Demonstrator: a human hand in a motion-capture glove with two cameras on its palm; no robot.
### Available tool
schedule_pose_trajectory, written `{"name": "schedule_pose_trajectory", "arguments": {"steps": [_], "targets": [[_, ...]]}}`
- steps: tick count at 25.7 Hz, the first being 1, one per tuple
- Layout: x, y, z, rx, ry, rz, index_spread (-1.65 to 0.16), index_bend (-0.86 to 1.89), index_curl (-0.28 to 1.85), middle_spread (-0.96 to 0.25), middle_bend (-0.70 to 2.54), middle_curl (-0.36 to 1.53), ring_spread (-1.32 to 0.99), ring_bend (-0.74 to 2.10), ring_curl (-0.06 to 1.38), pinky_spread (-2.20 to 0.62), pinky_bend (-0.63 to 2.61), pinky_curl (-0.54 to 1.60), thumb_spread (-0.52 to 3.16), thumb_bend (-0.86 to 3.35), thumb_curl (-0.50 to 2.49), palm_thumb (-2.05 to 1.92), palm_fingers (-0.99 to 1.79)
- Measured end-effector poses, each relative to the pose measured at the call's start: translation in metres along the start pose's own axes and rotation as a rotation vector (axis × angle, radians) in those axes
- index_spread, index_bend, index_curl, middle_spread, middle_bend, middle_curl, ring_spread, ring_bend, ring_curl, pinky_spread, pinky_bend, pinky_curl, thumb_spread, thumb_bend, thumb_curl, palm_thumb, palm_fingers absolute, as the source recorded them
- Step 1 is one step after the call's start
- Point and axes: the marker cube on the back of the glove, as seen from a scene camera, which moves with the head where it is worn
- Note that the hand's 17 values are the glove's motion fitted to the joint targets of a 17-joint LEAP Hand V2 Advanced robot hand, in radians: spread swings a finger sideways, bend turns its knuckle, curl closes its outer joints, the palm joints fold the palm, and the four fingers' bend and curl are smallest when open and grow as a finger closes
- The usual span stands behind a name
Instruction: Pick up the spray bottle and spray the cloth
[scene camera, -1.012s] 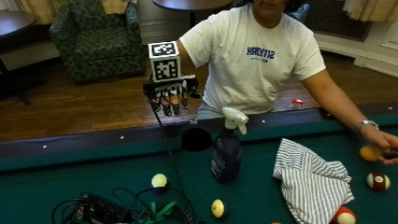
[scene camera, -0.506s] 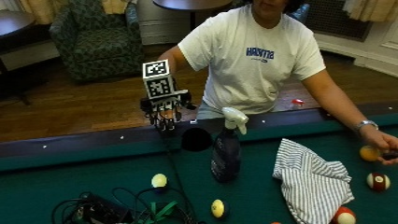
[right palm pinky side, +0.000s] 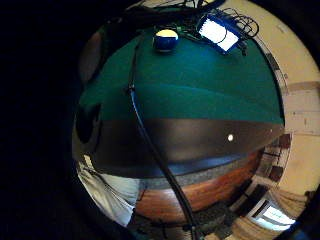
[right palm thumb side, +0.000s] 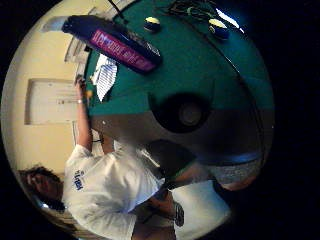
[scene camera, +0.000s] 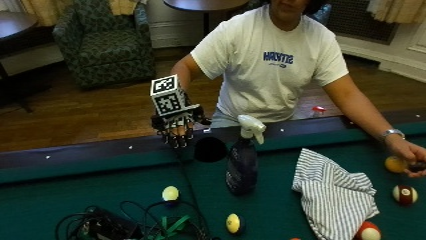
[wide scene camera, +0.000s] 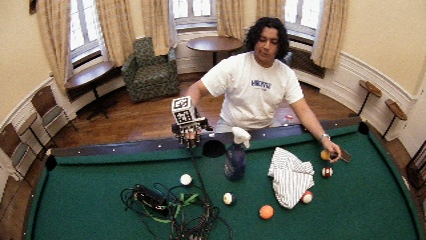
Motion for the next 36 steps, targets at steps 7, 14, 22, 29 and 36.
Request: {"name": "schedule_pose_trajectory", "arguments": {"steps": [7,14,22,29,36], "targets": [[-0.025,-0.022,0.008,0.059,-0.288,-0.025,-0.37,0.12,0.15,-0.04,0.32,0.32,-0.01,0.45,0.26,0.24,0.53,0.33,0.88,-0.03,0.31,0.39,0.19],[-0.057,-0.055,0.008,0.099,-0.573,-0.056,-0.37,0.13,0.17,-0.04,0.32,0.33,-0.02,0.47,0.27,0.24,0.49,0.32,0.89,-0.02,0.32,0.43,0.26],[-0.086,-0.085,0.006,0.105,-0.737,-0.083,-0.37,0.15,0.19,-0.05,0.3,0.33,-0.03,0.47,0.28,0.23,0.46,0.32,0.91,0.0,0.33,0.51,0.32],[-0.103,-0.106,0.002,0.14,-0.812,-0.094,-0.37,0.16,0.22,-0.08,0.29,0.33,-0.06,0.46,0.28,0.23,0.39,0.31,0.93,-0.02,0.34,0.57,0.42],[-0.13,-0.132,0.001,0.238,-0.864,-0.092,-0.37,0.14,0.23,-0.09,0.27,0.34,-0.06,0.45,0.29,0.23,0.37,0.32,0.92,-0.03,0.34,0.58,0.42]]}}
